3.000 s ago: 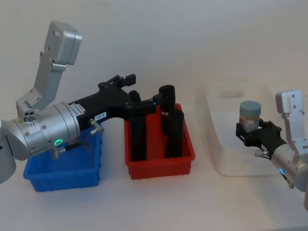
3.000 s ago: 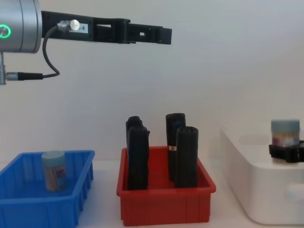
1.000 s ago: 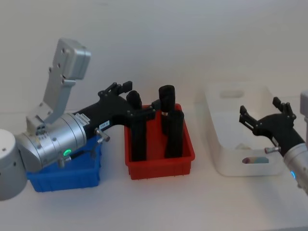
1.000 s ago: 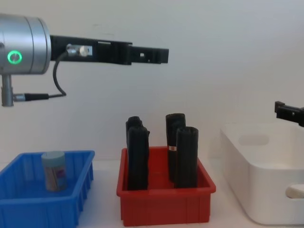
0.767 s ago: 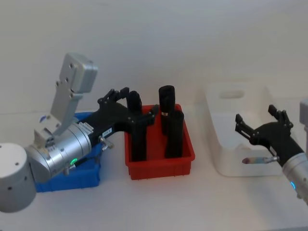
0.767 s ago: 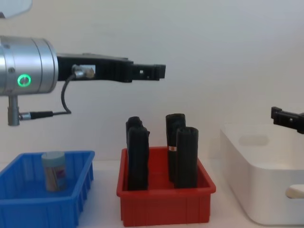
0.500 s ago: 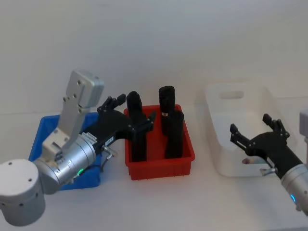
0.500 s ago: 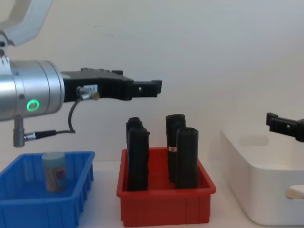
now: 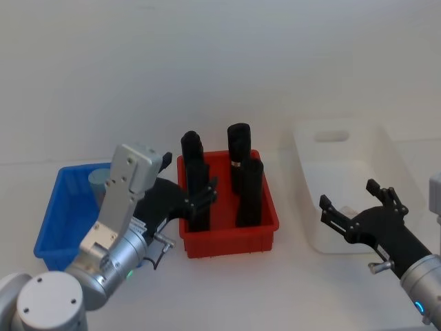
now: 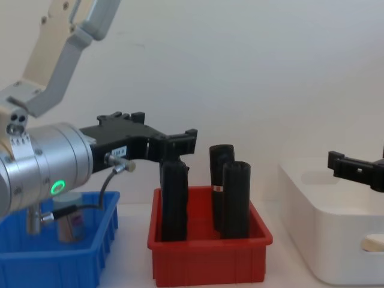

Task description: Pick the cotton swabs from the blue box and place them into the white box.

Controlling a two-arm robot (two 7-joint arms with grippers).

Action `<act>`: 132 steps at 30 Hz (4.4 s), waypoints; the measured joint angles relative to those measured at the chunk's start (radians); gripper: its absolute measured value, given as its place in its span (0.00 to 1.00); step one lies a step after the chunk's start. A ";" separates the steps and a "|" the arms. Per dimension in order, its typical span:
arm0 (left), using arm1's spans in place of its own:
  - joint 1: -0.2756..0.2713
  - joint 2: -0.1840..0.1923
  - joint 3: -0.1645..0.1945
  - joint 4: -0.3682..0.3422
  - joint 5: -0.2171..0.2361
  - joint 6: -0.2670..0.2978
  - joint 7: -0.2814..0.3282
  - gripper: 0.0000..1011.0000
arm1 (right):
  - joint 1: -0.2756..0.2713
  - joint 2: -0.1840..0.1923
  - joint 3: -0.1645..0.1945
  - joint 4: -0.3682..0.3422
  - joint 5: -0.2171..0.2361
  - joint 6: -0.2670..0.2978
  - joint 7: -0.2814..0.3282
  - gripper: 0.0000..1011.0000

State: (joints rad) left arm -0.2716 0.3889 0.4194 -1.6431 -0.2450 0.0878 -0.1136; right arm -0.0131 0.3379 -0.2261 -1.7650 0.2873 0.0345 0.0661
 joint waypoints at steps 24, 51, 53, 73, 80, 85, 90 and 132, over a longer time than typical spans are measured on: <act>0.035 -0.007 0.035 0.018 0.045 -0.074 0.103 0.99 | -0.002 0.000 0.000 -0.002 0.000 0.000 0.001 0.99; 0.034 -0.007 0.035 0.017 0.045 -0.074 0.103 0.99 | -0.002 0.000 0.000 -0.002 0.000 0.000 0.001 0.99; 0.034 -0.007 0.035 0.017 0.045 -0.074 0.103 0.99 | -0.001 0.000 0.000 -0.002 0.000 0.000 0.001 0.99; 0.035 -0.007 0.035 0.017 0.045 -0.074 0.103 0.99 | 0.157 -0.094 -0.036 0.170 -0.093 0.006 0.118 0.99; 0.035 -0.007 0.035 0.017 0.045 -0.074 0.103 0.99 | 0.243 -0.141 -0.053 0.275 -0.136 -0.009 0.171 0.99; 0.035 -0.007 0.035 0.017 0.045 -0.074 0.103 0.99 | 0.314 -0.179 -0.065 0.372 -0.169 -0.026 0.208 0.99; 0.035 -0.007 0.035 0.017 0.045 -0.074 0.103 0.99 | 0.375 -0.210 -0.075 0.461 -0.196 -0.044 0.233 0.99; 0.035 -0.007 0.035 0.017 0.045 -0.074 0.103 0.99 | 0.688 -0.351 -0.093 1.065 -0.205 -0.238 0.303 0.67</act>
State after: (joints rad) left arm -0.2371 0.3821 0.4542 -1.6262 -0.2004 0.0139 -0.0109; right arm 0.6747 -0.0132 -0.3195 -0.7000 0.0826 -0.2038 0.3696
